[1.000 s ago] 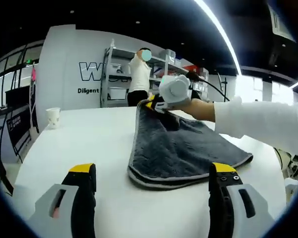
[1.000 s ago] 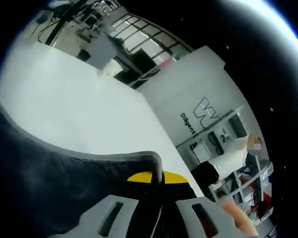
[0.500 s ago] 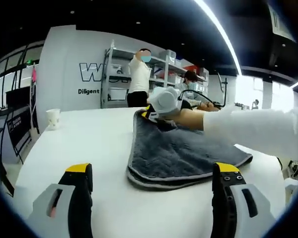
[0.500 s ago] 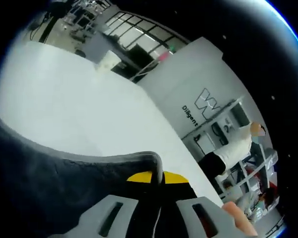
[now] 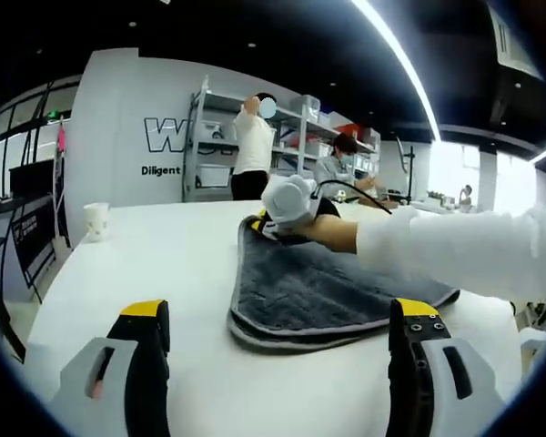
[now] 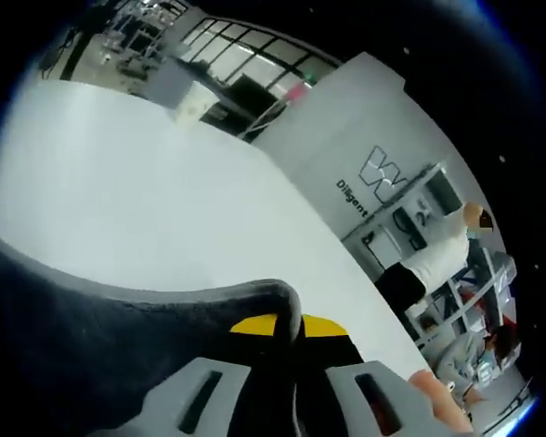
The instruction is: Open the folded towel by lifting each exposed corner and separating the folded layers until the towel lies flat within the target outline without major curled edges
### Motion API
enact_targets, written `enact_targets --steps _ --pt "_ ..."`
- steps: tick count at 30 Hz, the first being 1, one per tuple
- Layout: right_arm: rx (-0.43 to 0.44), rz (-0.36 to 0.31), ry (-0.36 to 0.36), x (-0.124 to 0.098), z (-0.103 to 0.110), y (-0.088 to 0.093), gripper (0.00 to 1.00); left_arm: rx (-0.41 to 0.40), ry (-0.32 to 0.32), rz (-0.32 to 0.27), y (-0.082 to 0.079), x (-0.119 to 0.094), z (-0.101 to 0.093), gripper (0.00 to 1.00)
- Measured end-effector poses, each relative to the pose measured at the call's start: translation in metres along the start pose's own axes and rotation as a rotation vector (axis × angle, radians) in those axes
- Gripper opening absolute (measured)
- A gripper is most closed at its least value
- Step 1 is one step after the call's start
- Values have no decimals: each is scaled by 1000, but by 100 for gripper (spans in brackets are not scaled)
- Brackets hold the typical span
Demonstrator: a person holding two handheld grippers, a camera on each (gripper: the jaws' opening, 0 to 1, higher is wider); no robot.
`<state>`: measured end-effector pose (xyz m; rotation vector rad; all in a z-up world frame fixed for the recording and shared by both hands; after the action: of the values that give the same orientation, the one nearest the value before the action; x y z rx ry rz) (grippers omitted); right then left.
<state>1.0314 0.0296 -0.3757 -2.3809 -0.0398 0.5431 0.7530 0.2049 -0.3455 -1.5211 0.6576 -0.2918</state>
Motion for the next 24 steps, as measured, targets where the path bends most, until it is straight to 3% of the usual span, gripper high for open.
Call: enact_targets --steps 2,6,7,11,18,24 --pt "19 4 -11 0 1 0 7 0 2 -3 -1 0 -1 100" --pt "67 8 -53 -6 3 3 35 3 1 -2 -1 0 -1 100" --pt "78 12 -60 -8 2 4 38 3 1 -1 0 0 0 100" --pt "145 19 -95 -22 -6 5 40 3 -6 3 1 0 0 100" --pt "233 -67 -138 -64 -16 -7 49 8 -17 7 3 0 2 100" --pt "287 -132 -175 -119 -19 -8 54 11 -24 11 6 0 4 100"
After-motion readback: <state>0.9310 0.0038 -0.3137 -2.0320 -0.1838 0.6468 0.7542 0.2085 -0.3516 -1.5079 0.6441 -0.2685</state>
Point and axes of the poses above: the point that each gripper's makers call its tool centre point, and the gripper's own axes: x roughly forward along the fingers, z roughly to its left, y roughly out of its underside, the point moved 3 cm from there along -x, roughly backward along the fingers, and after that the axes turned 3 degrees about -y, right-handed, at the moved point
